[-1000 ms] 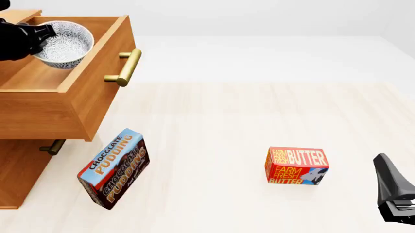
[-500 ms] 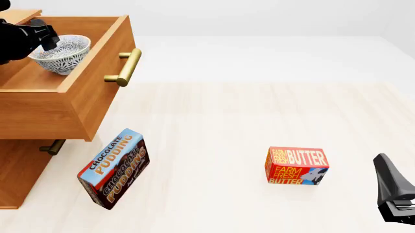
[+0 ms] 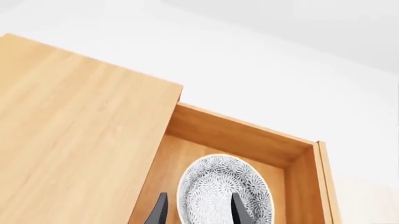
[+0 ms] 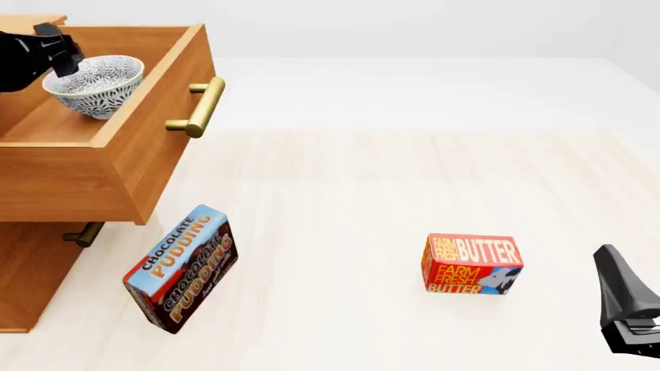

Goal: Put the bowl in the top drawer of the cabinet.

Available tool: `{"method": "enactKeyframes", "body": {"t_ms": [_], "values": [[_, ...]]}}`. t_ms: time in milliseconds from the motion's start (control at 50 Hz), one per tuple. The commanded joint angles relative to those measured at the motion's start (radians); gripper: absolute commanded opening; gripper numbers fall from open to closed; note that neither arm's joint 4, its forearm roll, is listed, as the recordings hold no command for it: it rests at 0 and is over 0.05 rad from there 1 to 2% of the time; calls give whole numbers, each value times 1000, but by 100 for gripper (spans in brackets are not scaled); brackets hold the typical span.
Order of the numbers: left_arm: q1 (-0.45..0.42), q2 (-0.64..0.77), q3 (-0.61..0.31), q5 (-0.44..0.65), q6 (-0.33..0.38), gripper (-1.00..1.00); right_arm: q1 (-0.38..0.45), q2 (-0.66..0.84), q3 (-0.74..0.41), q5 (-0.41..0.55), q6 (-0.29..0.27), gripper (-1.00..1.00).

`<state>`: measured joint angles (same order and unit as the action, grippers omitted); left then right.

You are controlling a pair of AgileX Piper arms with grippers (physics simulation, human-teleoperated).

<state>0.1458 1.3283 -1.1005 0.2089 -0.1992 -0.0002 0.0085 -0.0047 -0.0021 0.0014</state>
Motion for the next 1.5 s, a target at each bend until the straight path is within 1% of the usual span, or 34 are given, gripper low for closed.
{"method": "enactKeyframes", "body": {"t_ms": [20,580,960,1500], "values": [[-1,-62,17,7,2,100,0,-1,0,0,0,100],[-45,-193,71,26,27,100,0,-1,0,0,0,100],[-97,-264,129,33,63,100,0,-1,0,0,0,100],[-167,-399,194,79,75,100,0,-1,0,0,0,100]]}}
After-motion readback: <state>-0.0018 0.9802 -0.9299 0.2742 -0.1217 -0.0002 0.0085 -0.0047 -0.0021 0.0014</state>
